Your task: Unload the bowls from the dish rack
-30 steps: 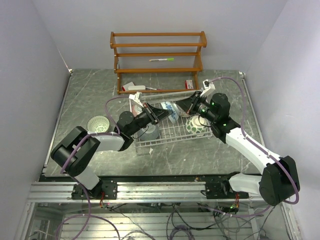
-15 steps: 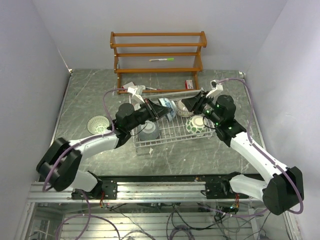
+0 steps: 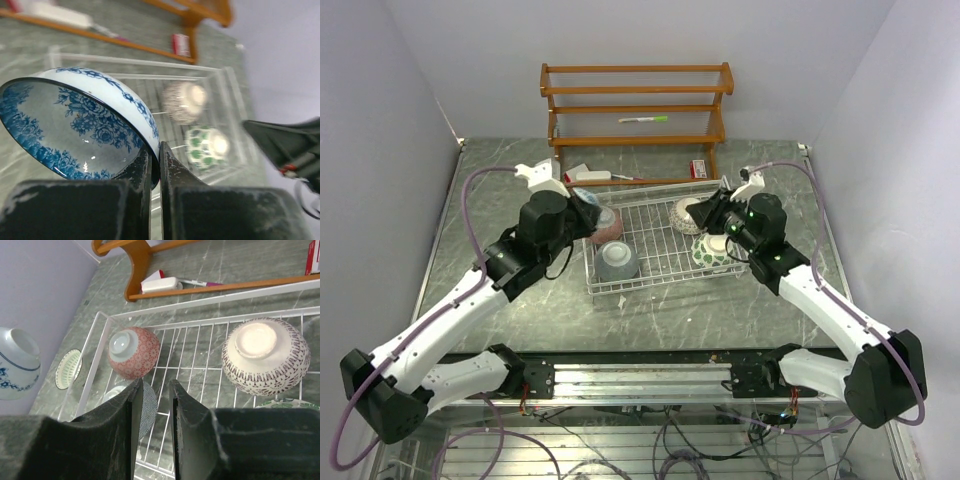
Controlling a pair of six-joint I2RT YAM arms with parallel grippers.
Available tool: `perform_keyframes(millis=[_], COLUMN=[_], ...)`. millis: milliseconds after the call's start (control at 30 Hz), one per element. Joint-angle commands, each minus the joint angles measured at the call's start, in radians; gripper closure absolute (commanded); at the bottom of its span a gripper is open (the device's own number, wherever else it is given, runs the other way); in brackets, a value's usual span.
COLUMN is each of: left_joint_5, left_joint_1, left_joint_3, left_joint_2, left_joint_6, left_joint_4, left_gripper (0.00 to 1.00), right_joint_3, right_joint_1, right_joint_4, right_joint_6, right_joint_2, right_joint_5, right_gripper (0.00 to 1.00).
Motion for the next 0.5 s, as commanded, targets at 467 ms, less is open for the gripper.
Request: perform_keyframes(millis=[467], left_joint_5=[-0.441], left_joint_1=[0.244], left_joint_3=[0.162], left_joint_2=[0.2], left_joint_6=[-0.042], left_joint_4=[-0.516], left_gripper=[0.93], right_joint_3=[-0.027], right_joint_1=[-0.006], right_joint_4=[0.05], right_joint_6=[0.002], right_joint_2=[0.051], right_joint_5=[-0.035], right_gripper=[0.72])
